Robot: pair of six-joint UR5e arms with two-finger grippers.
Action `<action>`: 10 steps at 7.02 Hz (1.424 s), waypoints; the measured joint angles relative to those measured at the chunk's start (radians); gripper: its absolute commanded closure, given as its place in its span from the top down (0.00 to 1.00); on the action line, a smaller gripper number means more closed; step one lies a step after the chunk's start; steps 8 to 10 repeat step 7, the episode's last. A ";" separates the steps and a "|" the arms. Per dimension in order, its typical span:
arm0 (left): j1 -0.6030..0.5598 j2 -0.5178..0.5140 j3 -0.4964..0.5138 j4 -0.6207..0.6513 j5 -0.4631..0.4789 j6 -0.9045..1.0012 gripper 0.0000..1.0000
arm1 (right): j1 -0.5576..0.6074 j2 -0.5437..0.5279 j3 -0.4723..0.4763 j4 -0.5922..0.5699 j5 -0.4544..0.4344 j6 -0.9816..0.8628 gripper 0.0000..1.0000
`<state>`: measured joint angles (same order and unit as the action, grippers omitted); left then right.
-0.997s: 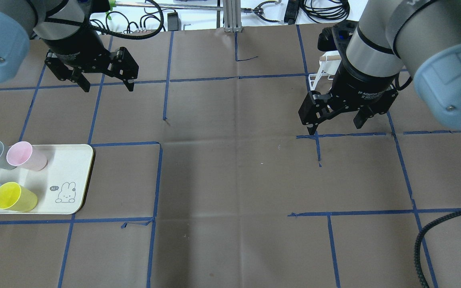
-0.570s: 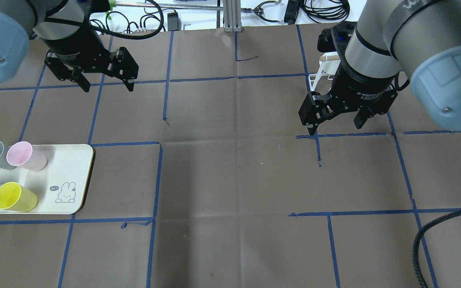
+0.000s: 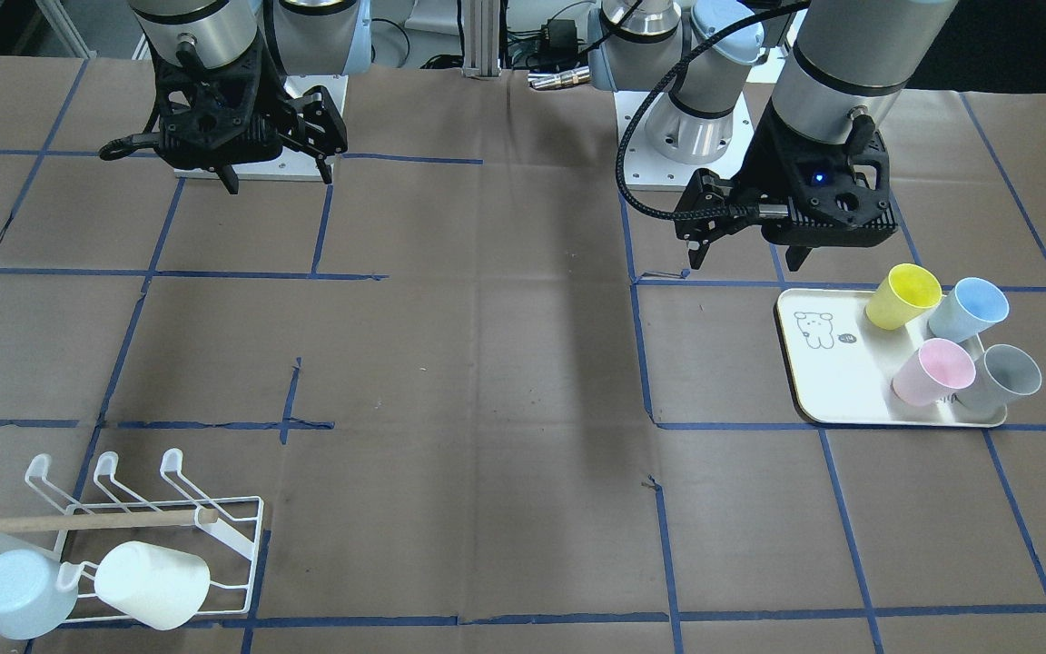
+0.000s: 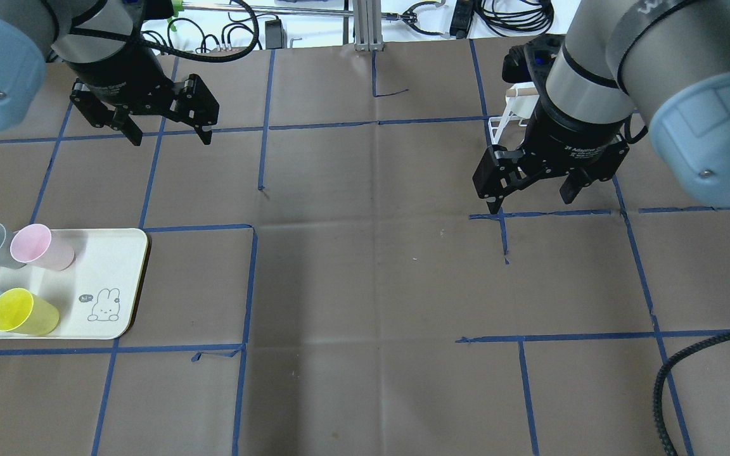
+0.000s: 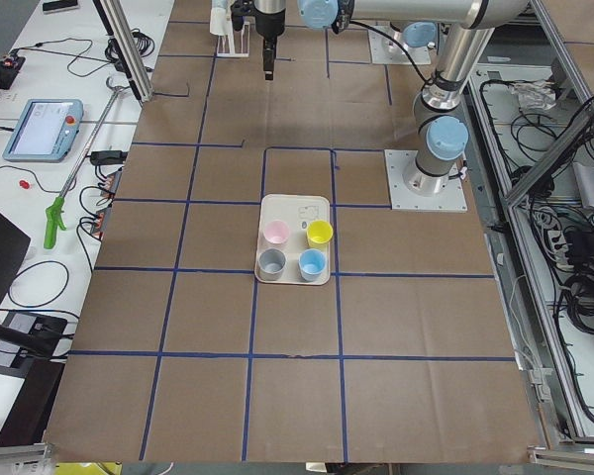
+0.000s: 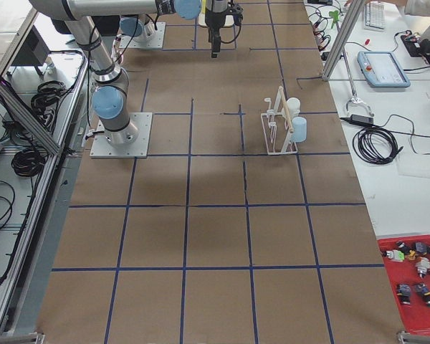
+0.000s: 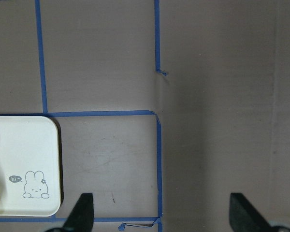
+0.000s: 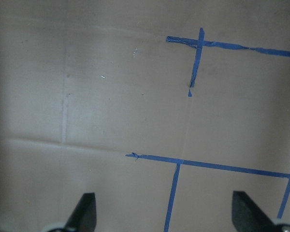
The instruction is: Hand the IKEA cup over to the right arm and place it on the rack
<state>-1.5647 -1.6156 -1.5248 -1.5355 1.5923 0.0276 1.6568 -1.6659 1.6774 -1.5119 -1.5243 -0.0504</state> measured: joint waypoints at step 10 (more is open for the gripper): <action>0.000 0.004 -0.003 -0.003 0.000 0.000 1.00 | -0.011 0.001 0.000 -0.001 0.000 -0.006 1.00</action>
